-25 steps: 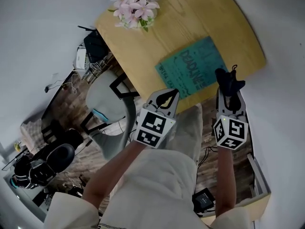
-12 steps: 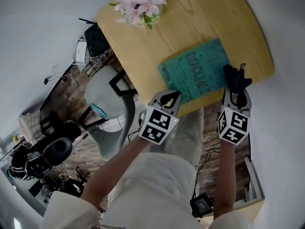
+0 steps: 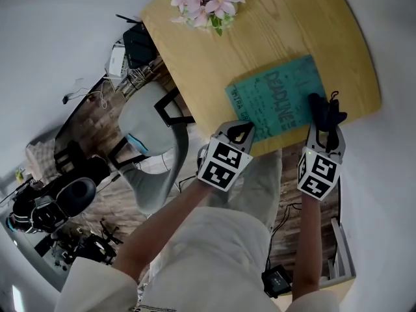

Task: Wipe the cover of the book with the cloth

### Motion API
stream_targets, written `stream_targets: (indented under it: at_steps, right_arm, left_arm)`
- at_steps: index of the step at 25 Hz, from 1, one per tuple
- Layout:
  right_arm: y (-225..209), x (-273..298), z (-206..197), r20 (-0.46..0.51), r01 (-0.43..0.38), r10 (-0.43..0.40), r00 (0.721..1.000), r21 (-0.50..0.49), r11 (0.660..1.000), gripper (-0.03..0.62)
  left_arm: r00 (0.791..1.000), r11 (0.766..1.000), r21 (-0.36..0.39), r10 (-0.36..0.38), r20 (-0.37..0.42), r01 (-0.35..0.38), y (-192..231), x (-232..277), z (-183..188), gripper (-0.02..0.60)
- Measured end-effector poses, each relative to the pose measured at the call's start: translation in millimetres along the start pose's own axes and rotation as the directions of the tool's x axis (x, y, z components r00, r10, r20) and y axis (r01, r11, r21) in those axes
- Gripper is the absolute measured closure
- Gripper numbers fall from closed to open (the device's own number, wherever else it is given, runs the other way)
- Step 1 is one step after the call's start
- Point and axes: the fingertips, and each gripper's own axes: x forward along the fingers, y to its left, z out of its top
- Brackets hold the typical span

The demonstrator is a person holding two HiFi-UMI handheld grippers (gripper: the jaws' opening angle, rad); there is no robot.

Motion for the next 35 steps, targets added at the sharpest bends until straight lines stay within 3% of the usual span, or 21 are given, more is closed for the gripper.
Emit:
stream_targets:
  at_steps: [12, 16, 35]
  right_arm:
    - [41.6, -18.8, -8.1, 0.002, -0.039, 0.039, 0.999, -0.029, 0.999, 0.424]
    - [58.7, -23.8, -10.2, -0.003, -0.069, 0.069, 0.998, -0.036, 0.997, 0.424]
    - [145.2, -52.1, -19.2, -0.048, -0.214, 0.209, 0.977, -0.144, 0.966, 0.421]
  left_arm:
    - [1.0, 1.0, 0.008, -0.011, 0.002, 0.011, -2.7, -4.0, 1.7, 0.571]
    - [0.999, 0.999, 0.004, 0.032, 0.033, -0.032, 2.4, -9.7, 4.2, 0.571]
    - [0.996, 0.997, -0.044, 0.066, 0.062, -0.063, 22.7, -52.5, -21.5, 0.571]
